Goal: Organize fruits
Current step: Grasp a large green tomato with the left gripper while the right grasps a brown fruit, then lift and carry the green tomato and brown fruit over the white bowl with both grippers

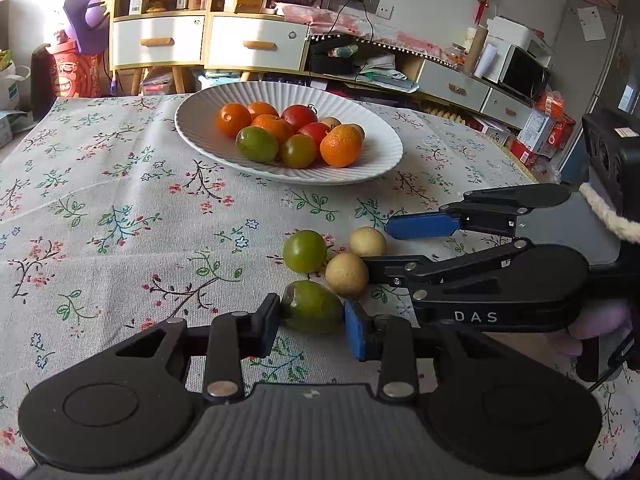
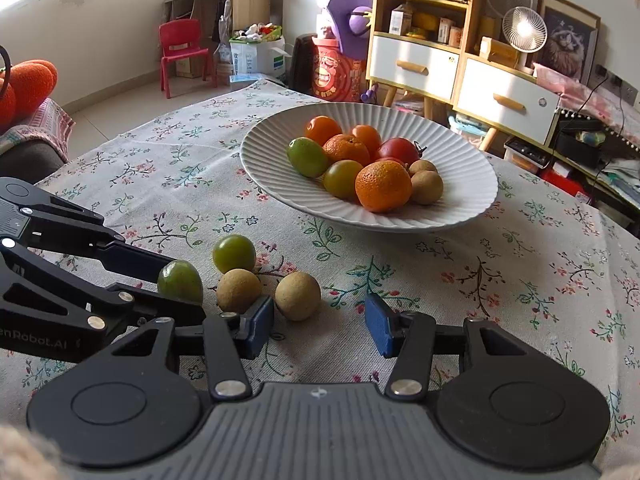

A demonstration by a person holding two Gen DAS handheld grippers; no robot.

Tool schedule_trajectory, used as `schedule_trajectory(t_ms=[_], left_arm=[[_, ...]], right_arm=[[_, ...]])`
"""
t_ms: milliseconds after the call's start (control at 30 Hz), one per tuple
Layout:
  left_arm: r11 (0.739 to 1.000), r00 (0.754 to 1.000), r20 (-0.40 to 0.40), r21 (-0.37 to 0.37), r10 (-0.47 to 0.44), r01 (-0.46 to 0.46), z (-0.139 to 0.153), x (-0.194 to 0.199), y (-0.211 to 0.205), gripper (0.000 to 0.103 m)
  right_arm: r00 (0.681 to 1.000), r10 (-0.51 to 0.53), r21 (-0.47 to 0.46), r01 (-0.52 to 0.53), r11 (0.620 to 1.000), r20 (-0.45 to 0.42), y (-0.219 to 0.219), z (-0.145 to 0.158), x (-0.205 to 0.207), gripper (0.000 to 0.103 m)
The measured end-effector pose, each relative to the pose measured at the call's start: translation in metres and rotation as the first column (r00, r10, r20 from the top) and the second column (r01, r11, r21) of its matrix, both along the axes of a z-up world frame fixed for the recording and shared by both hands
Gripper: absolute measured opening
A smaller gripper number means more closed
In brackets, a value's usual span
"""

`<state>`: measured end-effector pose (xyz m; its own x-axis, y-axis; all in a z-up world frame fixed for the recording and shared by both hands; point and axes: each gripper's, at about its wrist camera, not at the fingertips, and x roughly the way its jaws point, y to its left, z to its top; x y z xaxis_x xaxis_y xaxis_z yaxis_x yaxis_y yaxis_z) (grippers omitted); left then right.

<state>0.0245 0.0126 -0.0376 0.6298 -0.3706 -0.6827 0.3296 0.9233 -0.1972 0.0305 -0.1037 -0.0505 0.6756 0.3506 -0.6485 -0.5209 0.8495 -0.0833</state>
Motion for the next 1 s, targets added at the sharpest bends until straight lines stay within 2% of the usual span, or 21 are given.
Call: schedule_trajectory(t_ms=[100, 167, 267, 700, 1000], left_arm=[[1.000, 1.000, -0.009, -0.012, 0.006, -0.006, 0.000, 0.000, 0.003, 0.029], [1.000, 1.000, -0.015, -0.019, 0.010, -0.010, 0.001, 0.000, 0.004, 0.029], [1.000, 1.000, -0.018, -0.024, 0.012, -0.013, 0.001, 0.000, 0.005, 0.029], [0.999, 0.999, -0.040, -0.041, 0.034, -0.036, 0.005, 0.003, 0.010, 0.029], [0.997, 0.999, -0.011, -0.069, 0.040, -0.041, 0.020, 0.004, 0.008, 0.029]], right_arm=[[1.000, 0.017, 0.006, -0.017, 1.000, -0.001, 0.002, 0.001, -0.001, 0.039], [1.000, 0.025, 0.007, -0.025, 1.000, 0.000, 0.003, 0.001, -0.002, 0.030], [0.999, 0.037, 0.012, -0.037, 0.999, -0.006, 0.004, 0.001, -0.004, 0.022], [1.000, 0.013, 0.016, -0.012, 1.000, -0.023, 0.001, 0.007, -0.006, 0.022], [1.000, 0.000, 0.026, 0.000, 1.000, -0.001, -0.002, 0.021, -0.011, 0.022]])
